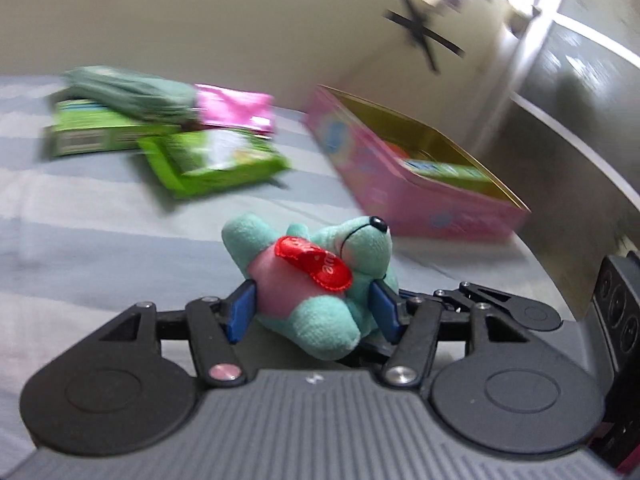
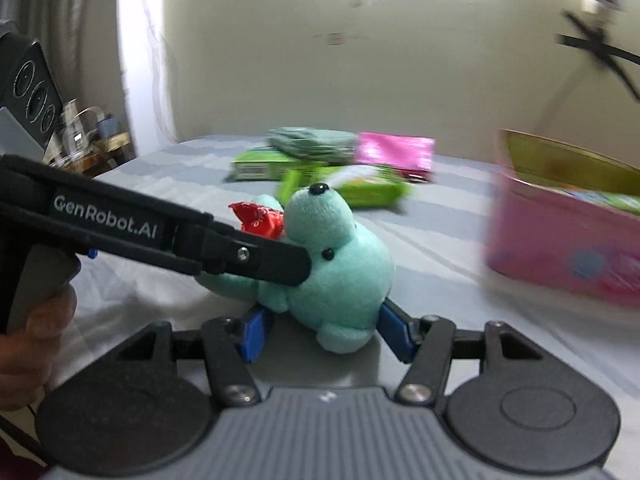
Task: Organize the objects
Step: 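Grasp the teal plush bear with the left gripper and lift it, then drop the plush bear into the pink tin by opening the left gripper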
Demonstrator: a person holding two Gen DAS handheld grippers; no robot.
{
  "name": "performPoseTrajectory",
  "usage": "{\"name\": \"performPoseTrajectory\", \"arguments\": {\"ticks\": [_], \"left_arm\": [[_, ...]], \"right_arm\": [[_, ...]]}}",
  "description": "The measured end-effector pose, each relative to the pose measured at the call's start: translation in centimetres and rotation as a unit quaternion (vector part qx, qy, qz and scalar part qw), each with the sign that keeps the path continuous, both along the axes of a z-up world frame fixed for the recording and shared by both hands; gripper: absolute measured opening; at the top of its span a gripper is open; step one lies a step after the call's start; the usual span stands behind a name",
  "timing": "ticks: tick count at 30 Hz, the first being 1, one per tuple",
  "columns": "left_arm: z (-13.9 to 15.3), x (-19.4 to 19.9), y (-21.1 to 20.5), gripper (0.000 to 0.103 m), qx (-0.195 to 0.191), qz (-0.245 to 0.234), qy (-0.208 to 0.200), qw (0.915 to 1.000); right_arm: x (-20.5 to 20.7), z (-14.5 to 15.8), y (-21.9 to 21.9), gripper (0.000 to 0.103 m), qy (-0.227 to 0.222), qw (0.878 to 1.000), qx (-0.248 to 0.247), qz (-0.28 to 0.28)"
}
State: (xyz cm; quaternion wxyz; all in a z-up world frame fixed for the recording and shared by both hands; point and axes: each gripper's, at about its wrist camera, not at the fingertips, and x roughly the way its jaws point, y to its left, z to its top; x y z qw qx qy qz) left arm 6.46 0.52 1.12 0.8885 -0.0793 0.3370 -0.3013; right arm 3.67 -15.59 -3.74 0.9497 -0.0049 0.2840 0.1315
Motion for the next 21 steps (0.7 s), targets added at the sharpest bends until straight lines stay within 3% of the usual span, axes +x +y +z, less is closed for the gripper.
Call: {"name": "performPoseTrajectory", "arguments": {"ticks": [5,9,15,18,21], "left_arm": [[0.9,-0.4,-5.7,0.063,0.024,-0.069,-0.022,0.9971],[3.4,0.1,-10.3,0.063,0.032,-0.11,-0.065,0.9912],[6.4,1.9,-17.8,0.063,0.028,-0.14,-0.125,0.9819],[6.9,3.4,-21.3,0.063,0.029,-0.142,-0.129,0.9809],[6.7,5.5,-24.1,0.063,0.034,-0.14,-0.101,0.9844]], "right_arm": [[-2.7,0.4,-4.8,0.058,-0.017,0.997,0.016,-0.067],[-3.6,2.1,-8.6,0.058,-0.07,0.99,0.013,-0.119],[-2.5,5.1,-15.4,0.058,-0.126,0.977,0.01,-0.171],[-0.8,5.9,-19.1,0.058,-0.122,0.976,0.009,-0.179],[1.6,6.1,-22.4,0.058,-0.09,0.981,-0.002,-0.174]]}}
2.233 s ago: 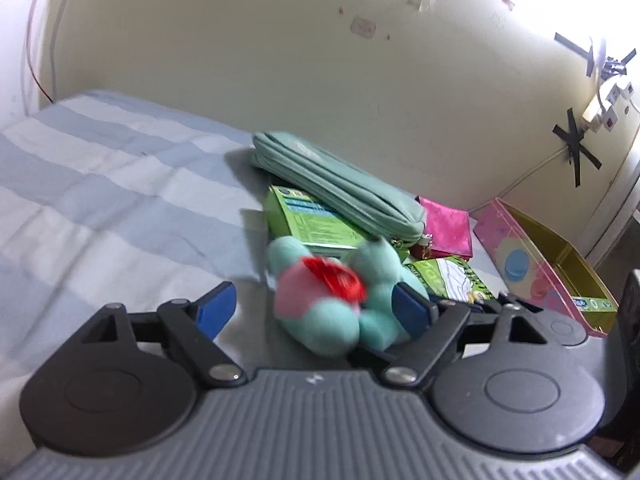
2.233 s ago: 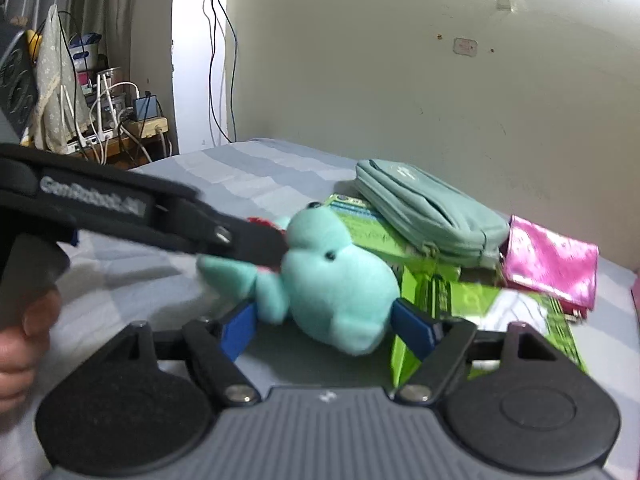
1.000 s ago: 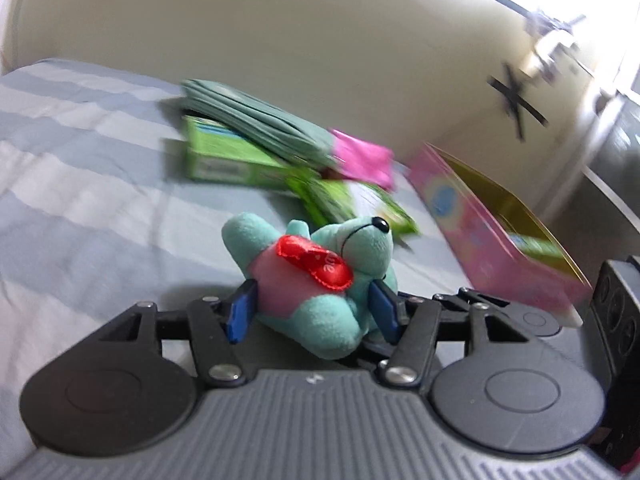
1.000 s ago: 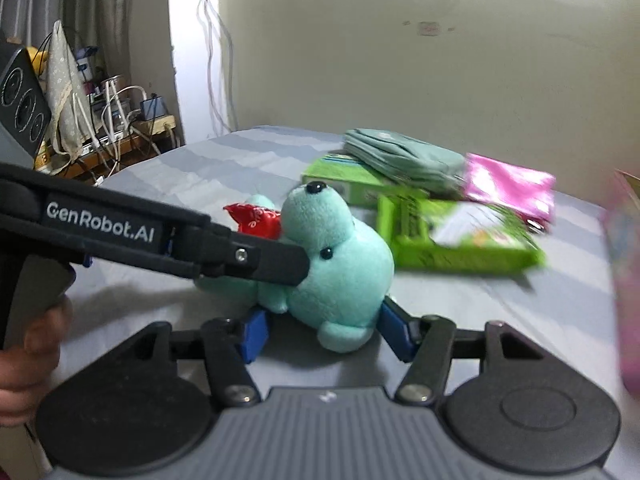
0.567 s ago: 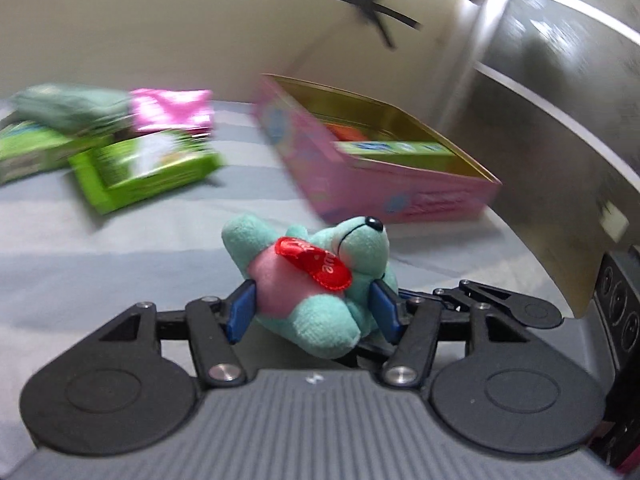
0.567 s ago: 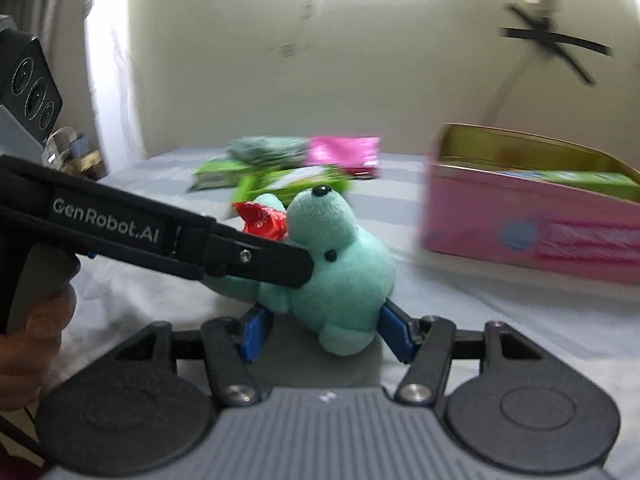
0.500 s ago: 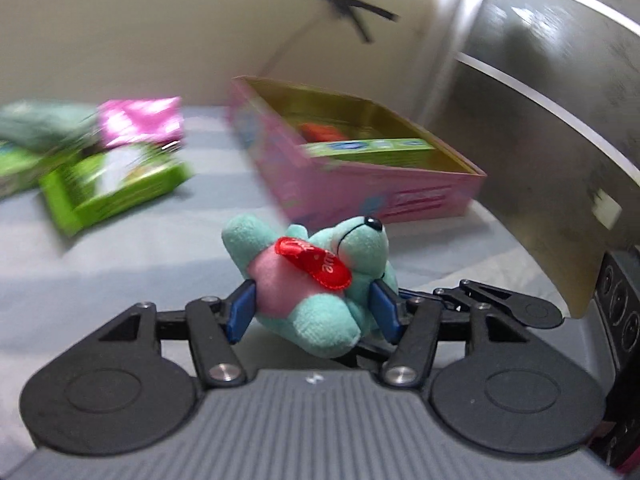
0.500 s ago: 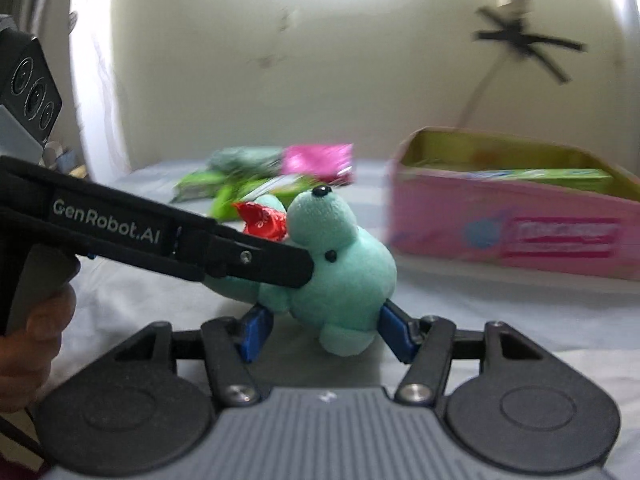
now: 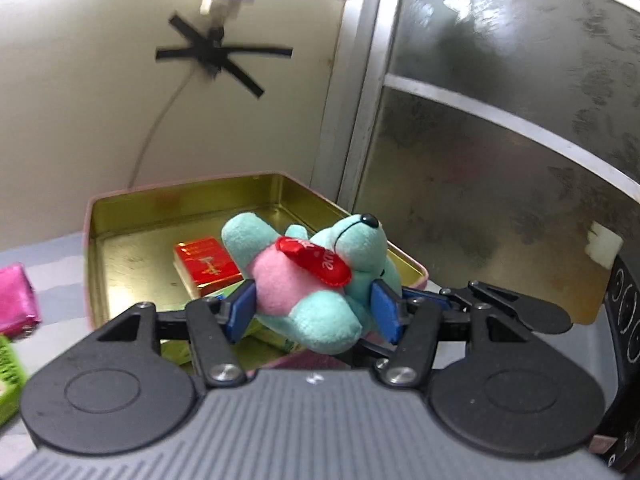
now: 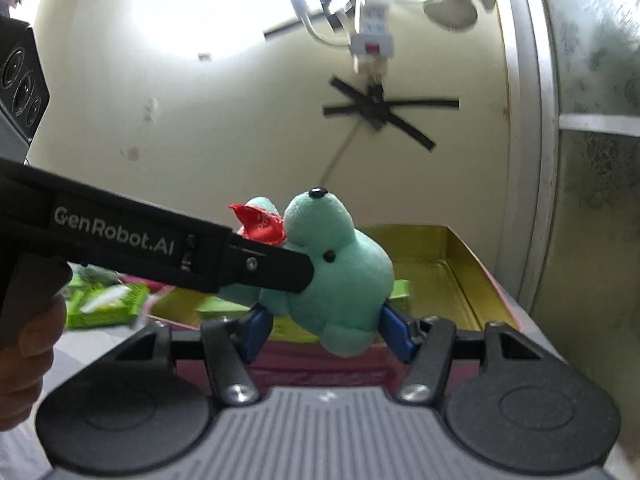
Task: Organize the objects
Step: 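Drop the plush bear into the pink tin by opening the left gripper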
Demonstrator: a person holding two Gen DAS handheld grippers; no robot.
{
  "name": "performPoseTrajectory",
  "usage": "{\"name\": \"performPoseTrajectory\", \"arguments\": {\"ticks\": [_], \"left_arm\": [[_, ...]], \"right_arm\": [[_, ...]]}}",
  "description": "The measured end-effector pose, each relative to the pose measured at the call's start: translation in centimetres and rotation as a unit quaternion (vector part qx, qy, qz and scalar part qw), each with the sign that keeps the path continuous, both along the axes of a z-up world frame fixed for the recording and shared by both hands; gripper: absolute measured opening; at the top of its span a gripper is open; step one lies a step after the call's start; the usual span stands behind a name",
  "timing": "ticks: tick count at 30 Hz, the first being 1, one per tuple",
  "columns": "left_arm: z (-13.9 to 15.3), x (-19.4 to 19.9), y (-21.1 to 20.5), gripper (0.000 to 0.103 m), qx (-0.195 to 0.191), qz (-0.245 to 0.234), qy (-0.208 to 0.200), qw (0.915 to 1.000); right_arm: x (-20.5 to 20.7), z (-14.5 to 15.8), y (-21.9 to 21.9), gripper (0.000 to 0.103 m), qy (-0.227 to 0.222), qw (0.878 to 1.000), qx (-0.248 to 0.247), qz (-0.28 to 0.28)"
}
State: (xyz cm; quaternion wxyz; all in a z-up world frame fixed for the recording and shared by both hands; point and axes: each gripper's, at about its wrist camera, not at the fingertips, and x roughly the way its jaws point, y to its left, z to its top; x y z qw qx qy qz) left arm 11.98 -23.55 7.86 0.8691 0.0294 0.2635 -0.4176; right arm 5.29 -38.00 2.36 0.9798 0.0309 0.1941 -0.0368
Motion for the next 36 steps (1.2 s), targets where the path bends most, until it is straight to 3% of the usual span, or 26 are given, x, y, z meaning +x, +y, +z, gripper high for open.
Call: {"name": "performPoseTrajectory", "arguments": {"ticks": [3,6,8,11,13,15,18,23,29,36], "left_arm": [[-0.6,2.2,-2.5,0.064,0.014,0.007,0.029,0.9995],[-1.3,4.4,-4.9,0.067,0.032,0.013,0.033,0.9989],[-1.7,5.4,-6.3,0.068,0.05,0.017,0.017,0.9984],[-2.3,6.0,-8.2,0.077,0.083,0.024,-0.035,0.9956],[-2.5,6.7,-9.3,0.077,0.104,0.033,-0.047,0.9929],[-2.4,7.1,-9.5,0.077,0.109,0.056,-0.05,0.9912],[-1.7,6.0,-8.5,0.077,0.098,0.069,-0.066,0.9906],[-0.7,2.8,-6.2,0.077,0.112,0.085,-0.104,0.9846],[-0.2,0.9,-3.0,0.078,0.124,0.111,-0.104,0.9807],[-0.2,-1.2,0.6,0.079,0.129,0.126,-0.099,0.9786]], "right_arm": [[2.9,-0.1,-2.7,0.058,0.049,0.999,0.012,0.013],[6.0,-0.6,-4.8,0.059,0.08,0.997,0.012,0.016],[8.0,-1.2,-5.6,0.061,0.092,0.996,0.013,0.011],[9.9,-2.4,-5.8,0.063,0.102,0.995,0.007,-0.006],[10.3,-2.7,-5.9,0.076,0.095,0.995,0.007,-0.022],[9.1,-2.3,-6.1,0.088,0.061,0.997,0.018,-0.037],[6.4,-1.9,-6.0,0.089,0.016,0.998,0.032,-0.053],[2.1,-1.8,-4.3,0.088,-0.026,0.997,0.041,-0.059],[-2.0,-1.6,-1.5,0.088,-0.06,0.995,0.053,-0.057],[-4.8,-2.2,0.9,0.088,-0.06,0.989,0.122,-0.05]]}}
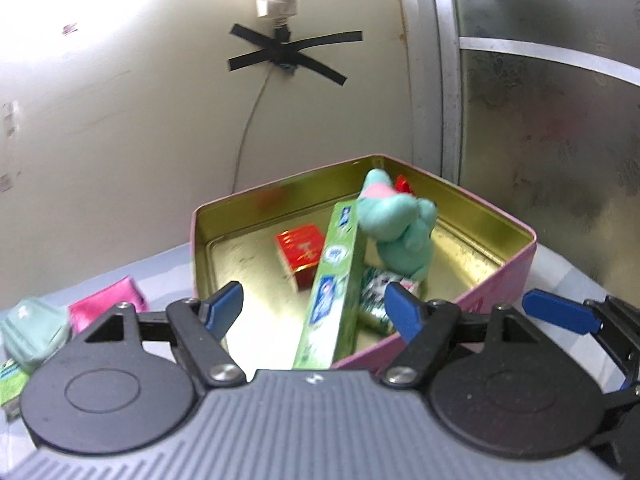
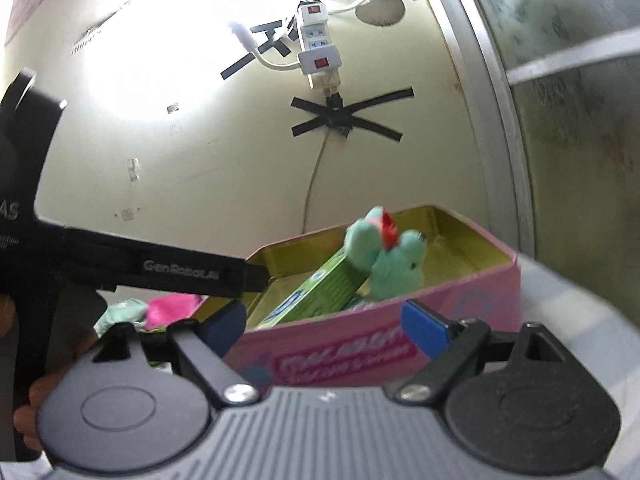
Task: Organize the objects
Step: 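Move the left gripper back toward the green wipes pack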
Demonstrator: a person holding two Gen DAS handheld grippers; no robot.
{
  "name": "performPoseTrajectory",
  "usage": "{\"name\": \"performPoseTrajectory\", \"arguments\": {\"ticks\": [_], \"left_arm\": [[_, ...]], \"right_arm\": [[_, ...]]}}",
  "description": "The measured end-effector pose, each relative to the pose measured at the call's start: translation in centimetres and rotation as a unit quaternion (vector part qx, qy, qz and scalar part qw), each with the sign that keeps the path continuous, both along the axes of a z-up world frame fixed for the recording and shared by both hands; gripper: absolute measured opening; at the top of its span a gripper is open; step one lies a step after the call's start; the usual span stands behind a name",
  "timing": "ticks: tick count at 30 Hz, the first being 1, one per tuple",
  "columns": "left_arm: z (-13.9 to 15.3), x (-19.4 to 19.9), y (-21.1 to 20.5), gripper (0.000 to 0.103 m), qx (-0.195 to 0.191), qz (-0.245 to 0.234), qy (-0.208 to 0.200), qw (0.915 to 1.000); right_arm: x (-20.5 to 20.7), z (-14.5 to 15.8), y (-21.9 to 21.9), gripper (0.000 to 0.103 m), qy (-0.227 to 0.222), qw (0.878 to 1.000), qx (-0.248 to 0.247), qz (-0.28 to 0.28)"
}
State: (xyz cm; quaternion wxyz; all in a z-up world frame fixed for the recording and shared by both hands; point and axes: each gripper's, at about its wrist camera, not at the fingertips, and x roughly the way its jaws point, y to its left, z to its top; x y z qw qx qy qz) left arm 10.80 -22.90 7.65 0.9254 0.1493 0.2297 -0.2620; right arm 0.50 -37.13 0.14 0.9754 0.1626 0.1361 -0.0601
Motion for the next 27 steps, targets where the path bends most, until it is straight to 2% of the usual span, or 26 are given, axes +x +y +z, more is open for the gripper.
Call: {"name": "performPoseTrajectory", "arguments": {"ticks": [3,7,27], "left_arm": [[-0.1,-0.7,1.6,0.079,0.002,0.011,-0.002,0.9999],[-0.4,-1.0,3.7,0.079,0.001,0.029,0.0,0.9996],[-2.9,1.6,14.5,0.079,-0.016,0.122,0.027,0.992]], "right_arm": [[-0.4,-0.3,0.8,0.088,0.006,1.0,0.022,0.005],[-0.1,-0.1,2.2,0.088,0.013,1.0,0.023,0.015],[4.6,-0.6,12.1,0.088,0.062,0.992,-0.03,0.104]]}}
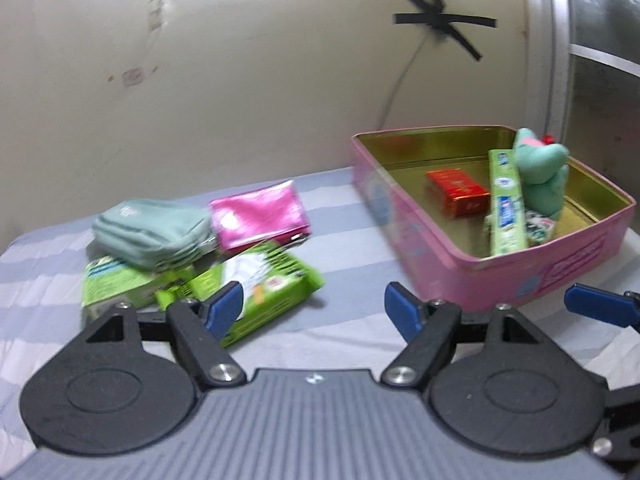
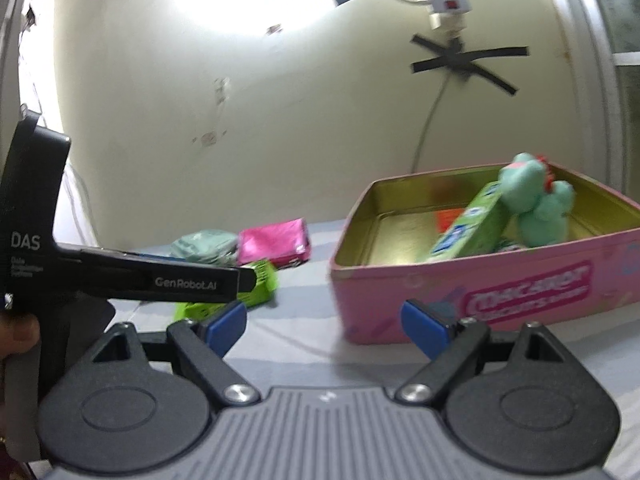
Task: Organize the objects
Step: 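Move the left gripper back toward the green wipes pack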
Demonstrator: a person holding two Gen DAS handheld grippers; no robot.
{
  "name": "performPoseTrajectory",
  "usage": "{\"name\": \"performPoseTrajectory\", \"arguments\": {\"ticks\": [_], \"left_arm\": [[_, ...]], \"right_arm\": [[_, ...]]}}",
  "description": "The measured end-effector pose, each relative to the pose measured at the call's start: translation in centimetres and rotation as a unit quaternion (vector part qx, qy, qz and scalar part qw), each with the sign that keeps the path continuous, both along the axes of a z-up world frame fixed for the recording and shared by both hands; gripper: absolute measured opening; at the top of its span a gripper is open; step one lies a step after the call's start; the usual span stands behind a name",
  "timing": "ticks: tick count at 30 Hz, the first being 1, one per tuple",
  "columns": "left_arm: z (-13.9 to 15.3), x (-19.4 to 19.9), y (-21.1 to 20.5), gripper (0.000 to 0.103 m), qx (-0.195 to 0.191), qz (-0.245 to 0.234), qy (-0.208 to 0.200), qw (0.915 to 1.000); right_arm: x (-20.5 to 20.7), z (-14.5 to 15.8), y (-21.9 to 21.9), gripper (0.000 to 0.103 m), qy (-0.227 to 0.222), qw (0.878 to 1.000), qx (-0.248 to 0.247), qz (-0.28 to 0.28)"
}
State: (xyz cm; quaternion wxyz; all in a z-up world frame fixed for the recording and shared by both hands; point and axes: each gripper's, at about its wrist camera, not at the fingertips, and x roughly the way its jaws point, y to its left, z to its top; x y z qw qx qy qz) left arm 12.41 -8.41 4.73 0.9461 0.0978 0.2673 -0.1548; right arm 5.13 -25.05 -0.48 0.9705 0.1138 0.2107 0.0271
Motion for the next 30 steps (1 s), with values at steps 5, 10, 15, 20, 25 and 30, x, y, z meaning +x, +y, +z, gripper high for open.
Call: {"name": "performPoseTrajectory", "arguments": {"ticks": [5,10,15,20,25,30], "left_arm": [[-0.9,1.0,2.8,0.079,-0.004,0.024,0.012,0.9996],[-2.0,1.7,5.3,0.079,-0.011,0.049,0.03,0.9983],[-2.8,2.4,7.3,0.079,-0.016,0.072,0.045,0.9962],[-3.7,3.3,9.2,0.079,-0.02,0.095,0.061,0.9934],[-4.4,4.1,10.8,0.08,-0.028,0.11,0.074,0.9908],[-4.8,4.8,11.5,0.082,-0.029,0.113,0.074,0.9904]], "right_arm": [[1.6,-0.8,2.8,0.088,0.019,0.999,-0.01,0.031],[3.2,-1.7,5.1,0.088,0.041,0.997,-0.023,0.058],[5.2,-2.5,6.7,0.088,0.062,0.994,-0.029,0.08],[7.1,-3.5,7.8,0.088,0.086,0.991,-0.027,0.097],[8.7,-4.2,8.3,0.088,0.102,0.989,-0.03,0.106],[10.1,-4.2,8.6,0.088,0.105,0.987,-0.043,0.117]]}}
